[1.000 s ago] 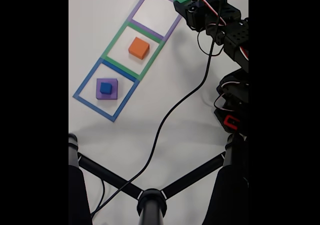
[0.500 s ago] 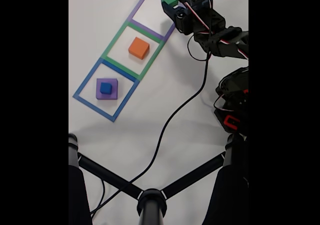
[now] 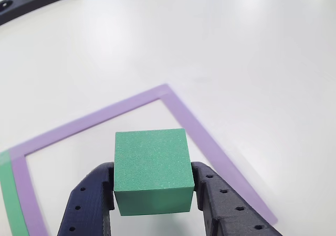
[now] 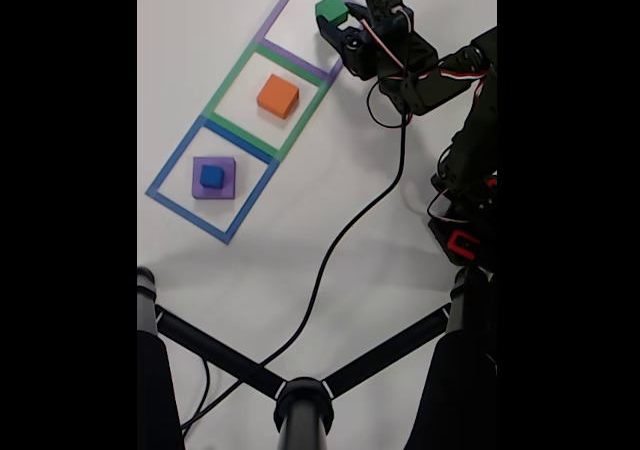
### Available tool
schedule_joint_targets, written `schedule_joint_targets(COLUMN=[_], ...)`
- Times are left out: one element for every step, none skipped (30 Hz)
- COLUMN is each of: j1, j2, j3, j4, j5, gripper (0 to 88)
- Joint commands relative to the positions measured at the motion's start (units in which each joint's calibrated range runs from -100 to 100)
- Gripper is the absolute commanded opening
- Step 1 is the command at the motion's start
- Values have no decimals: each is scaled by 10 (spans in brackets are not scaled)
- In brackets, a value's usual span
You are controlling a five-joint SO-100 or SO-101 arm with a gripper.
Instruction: Tower of hanoi
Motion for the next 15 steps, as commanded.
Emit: schedule_joint_targets(j1=[-6, -8, -9, -10, -12, -13, -15, -16, -19, -20, -22, -23, -25, -26, -26], j2=[25, 36, 44, 52, 58, 64, 69, 74, 77, 81, 85, 86, 89, 92, 93], j3=[-38, -42, -45, -47, -47, -47, -45, -43, -40, -38, -37, -35, -35, -35, -35], j4=[-28, -36, -42, -47, -54, -60, -68, -75, -81, -85, -90, -94, -97, -100, -102], j5=[6, 6, 6, 6, 6, 6, 6, 6, 6, 6, 6, 6, 6, 6, 6], gripper=[78, 78, 78, 78, 78, 79, 79, 79, 79, 80, 80, 80, 81, 81, 81])
